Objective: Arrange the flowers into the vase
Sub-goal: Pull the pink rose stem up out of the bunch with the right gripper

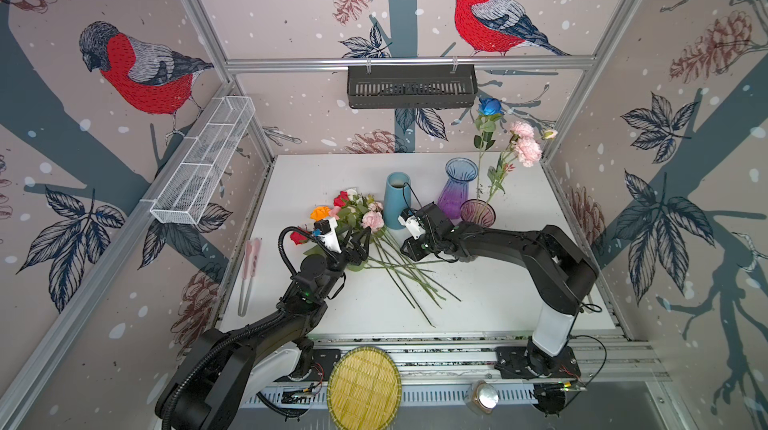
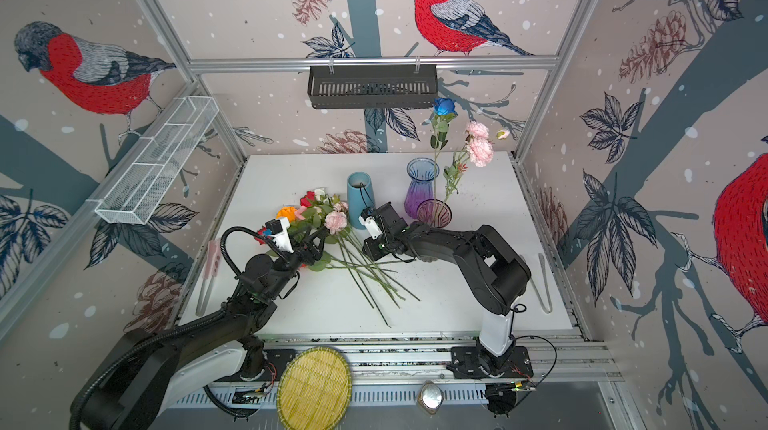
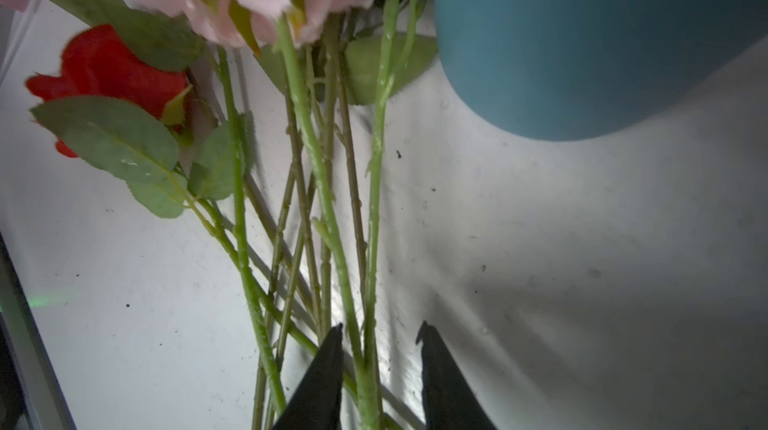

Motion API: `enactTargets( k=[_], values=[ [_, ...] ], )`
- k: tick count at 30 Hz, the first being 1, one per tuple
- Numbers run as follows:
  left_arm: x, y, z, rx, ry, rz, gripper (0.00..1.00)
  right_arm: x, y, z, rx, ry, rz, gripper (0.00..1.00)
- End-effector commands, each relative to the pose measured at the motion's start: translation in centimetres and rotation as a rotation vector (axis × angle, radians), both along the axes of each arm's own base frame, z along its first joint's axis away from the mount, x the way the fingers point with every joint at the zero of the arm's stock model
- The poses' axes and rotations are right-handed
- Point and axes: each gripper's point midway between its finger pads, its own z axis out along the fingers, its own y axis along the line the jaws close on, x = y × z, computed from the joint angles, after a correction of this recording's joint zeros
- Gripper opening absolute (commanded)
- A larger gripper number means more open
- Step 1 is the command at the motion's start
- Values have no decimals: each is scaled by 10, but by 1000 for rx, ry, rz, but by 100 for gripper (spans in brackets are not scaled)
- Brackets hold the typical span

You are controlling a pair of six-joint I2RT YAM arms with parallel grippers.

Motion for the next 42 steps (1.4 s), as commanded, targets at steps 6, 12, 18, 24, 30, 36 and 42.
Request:
enactTargets(
  k=[6,12,18,24,30,36,42],
  values=[
    [-1,-10,20,-31,-63,-53,74,-3,5,-4,17,22,4,19],
    [-2,-10,22,-28,-69,-60,74,-5,3,5,26,5,4,10],
    [-2,-9,23,-29,-74,-56,74,-2,-5,31,22,-64,-8,5],
    [-3,-14,23,-32,-74,-82,74,2,-14,66,27,-152,-29,4],
    [-4,-17,23,-35,-77,-99,73,3,-22,104,62,-229,-54,4],
    [-7,-24,28,-45,-91,-149,73,2,-32,139,97,-312,-81,2],
    [-22,-47,39,-74,-157,-311,73,-5,-36,165,146,-398,-85,2]
  ],
)
